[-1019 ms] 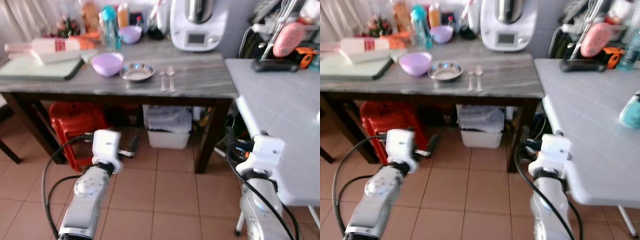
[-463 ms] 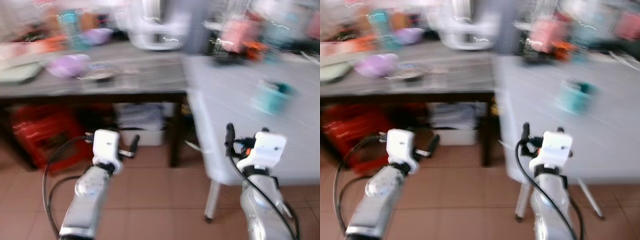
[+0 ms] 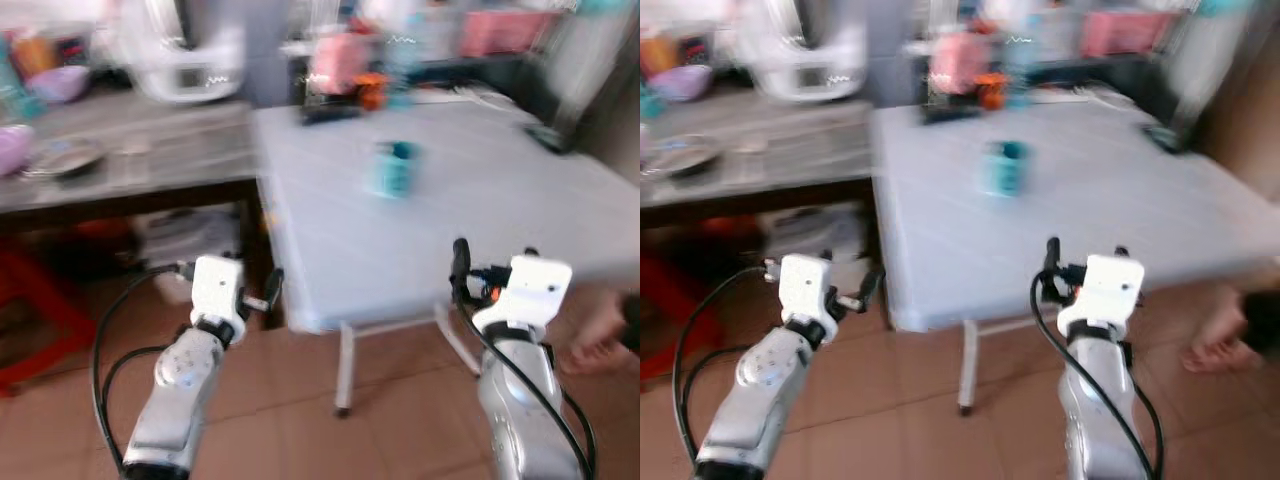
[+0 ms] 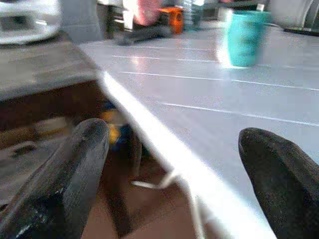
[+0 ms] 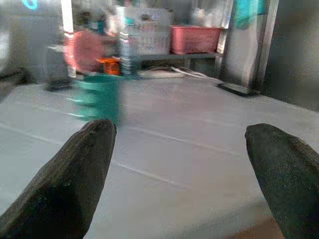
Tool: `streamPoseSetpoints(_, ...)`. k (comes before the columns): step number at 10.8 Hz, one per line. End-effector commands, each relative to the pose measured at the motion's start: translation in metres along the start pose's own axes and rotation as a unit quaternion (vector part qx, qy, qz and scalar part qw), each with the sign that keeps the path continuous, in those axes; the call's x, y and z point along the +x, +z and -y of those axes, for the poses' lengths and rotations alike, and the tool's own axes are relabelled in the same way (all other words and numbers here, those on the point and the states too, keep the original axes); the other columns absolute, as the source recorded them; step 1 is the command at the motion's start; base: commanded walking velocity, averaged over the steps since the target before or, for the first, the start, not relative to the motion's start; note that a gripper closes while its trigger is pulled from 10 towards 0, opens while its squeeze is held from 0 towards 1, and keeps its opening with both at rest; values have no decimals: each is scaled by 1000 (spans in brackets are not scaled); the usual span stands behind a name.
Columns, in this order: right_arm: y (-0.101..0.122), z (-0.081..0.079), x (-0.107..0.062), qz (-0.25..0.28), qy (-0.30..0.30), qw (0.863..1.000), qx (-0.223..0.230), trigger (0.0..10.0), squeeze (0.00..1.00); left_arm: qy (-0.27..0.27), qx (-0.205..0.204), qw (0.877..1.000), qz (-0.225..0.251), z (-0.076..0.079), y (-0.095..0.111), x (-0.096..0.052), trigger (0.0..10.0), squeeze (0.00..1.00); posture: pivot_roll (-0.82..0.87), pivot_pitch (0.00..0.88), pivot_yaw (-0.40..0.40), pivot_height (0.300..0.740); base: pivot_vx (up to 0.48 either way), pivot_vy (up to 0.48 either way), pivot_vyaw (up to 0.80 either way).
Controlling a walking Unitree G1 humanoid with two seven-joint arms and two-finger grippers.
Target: Setting the table
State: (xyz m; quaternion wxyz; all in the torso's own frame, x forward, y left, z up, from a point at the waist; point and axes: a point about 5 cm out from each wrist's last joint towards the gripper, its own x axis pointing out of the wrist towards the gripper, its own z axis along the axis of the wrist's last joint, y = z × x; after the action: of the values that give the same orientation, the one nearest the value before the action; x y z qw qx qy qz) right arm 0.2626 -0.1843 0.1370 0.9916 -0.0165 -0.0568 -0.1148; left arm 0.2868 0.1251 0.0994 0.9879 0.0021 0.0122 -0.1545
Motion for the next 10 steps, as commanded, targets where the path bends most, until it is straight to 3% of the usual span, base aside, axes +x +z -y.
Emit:
streamPoseSetpoints(1,4,-2,3,8,0,1000,6,10000,0,-5,6,1000,9,-2,4,1,10000,0,61,3,18,740,0,0,0)
streamPoseSetpoints(5,4,-6,3,14,6,1000,1,10000,0,-29,-7,999,23,-2,7,0,10000,0,59,5,26,740,0,0,0)
streamPoseSetpoints(10,4,-9,4,18,12,1000,-1,10000,0,-48,-13,998,27,0,9,1,10000,0,62,2,30,740,307,0,303)
